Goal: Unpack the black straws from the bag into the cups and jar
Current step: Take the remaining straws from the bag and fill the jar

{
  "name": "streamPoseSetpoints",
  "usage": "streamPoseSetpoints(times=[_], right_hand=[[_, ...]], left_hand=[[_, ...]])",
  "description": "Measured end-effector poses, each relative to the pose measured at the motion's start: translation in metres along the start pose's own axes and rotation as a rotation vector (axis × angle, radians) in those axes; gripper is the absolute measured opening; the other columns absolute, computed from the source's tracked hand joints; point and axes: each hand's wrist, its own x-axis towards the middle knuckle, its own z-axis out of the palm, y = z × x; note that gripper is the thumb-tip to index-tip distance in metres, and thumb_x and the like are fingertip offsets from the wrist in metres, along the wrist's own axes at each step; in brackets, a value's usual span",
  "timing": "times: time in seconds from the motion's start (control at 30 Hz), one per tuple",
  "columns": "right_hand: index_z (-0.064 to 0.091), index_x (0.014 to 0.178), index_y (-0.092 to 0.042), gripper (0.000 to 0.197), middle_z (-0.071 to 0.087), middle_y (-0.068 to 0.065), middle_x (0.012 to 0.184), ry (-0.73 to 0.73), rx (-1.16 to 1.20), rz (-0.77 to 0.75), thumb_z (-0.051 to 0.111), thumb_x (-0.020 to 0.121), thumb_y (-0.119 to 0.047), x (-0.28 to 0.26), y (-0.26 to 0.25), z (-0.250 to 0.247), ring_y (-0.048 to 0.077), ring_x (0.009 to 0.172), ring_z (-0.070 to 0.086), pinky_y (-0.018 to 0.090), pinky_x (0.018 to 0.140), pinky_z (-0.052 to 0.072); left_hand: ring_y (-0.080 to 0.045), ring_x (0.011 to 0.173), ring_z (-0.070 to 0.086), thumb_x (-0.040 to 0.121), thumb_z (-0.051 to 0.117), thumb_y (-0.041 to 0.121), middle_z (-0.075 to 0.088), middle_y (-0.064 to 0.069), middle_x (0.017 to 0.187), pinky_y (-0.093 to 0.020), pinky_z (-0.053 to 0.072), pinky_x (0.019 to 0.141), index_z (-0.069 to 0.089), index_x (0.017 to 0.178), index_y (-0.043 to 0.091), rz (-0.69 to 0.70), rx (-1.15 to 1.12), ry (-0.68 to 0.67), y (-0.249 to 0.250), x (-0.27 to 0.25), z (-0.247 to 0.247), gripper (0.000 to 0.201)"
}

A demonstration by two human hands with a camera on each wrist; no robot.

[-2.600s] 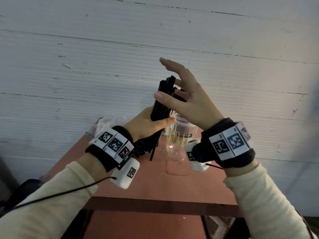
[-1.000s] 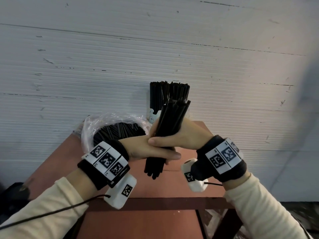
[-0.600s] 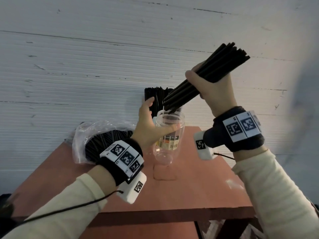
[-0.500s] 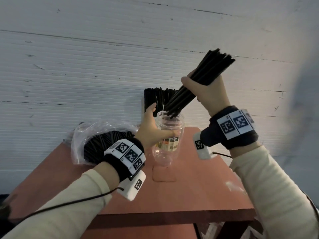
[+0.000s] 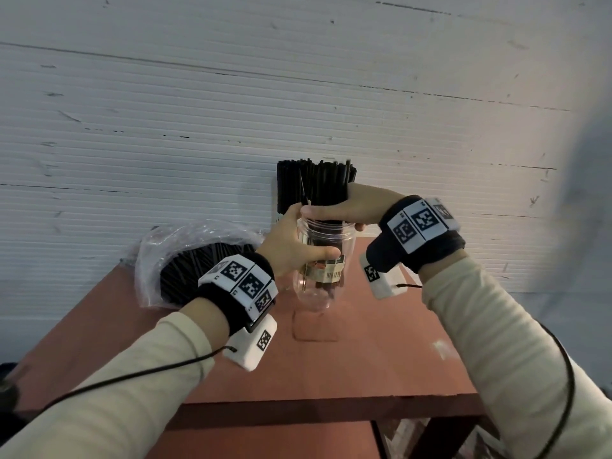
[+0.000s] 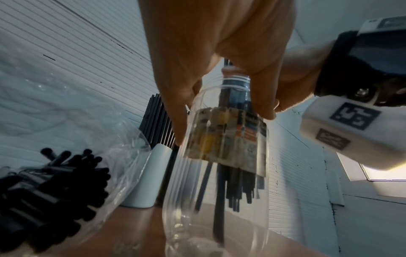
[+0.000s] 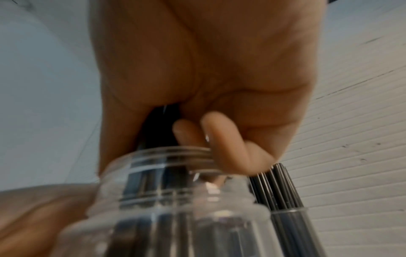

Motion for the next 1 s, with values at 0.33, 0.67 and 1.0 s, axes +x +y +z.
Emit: streamPoseSetpoints(times=[0.33, 0.67, 1.0], right_hand=[[0.047, 0.132, -0.021, 0.075, 0.049, -0.001, 0.125, 0.456, -0.037, -0.069, 0.063, 0.075, -0.068, -0.026, -0.014, 0.005, 0.016, 0.112, 0.048, 0.029, 0.090, 0.042], [0.068, 0.087, -0.011, 0.014, 0.068, -0.002, 0.080, 0.532, 0.247, -0.405, 0.059, 0.090, -0.022, -0.020, -0.070, 0.065, 0.010, 0.074, 0.061, 0.021, 0.069, 0.051], [0.037, 0.146, -0.020, 0.059, 0.041, 0.007, 0.149, -0.263, -0.232, -0.099, 0.041, 0.097, -0.053, 0.040, -0.103, 0.148, 0.024, 0.135, 0.039, 0.035, 0.111, 0.030]], left_hand=[[-0.008, 0.123, 0.049, 0.065, 0.089, 0.031, 0.053, 0.015, 0.127, -0.027, 0.042, 0.102, 0.032, 0.136, 0.023, -0.026, 0.023, -0.077, -0.001, 0.000, -0.002, 0.092], [-0.012, 0.107, 0.058, 0.083, 0.064, 0.010, 0.062, 0.008, 0.117, -0.023, 0.044, 0.091, 0.061, 0.108, 0.032, 0.110, 0.300, 0.377, -0.018, -0.038, -0.091, 0.033], [-0.019, 0.128, 0.048, 0.084, 0.063, 0.002, 0.054, -0.002, 0.136, -0.023, 0.036, 0.092, 0.062, 0.121, 0.023, -0.168, 0.465, 0.157, -0.053, -0.064, -0.164, 0.043]])
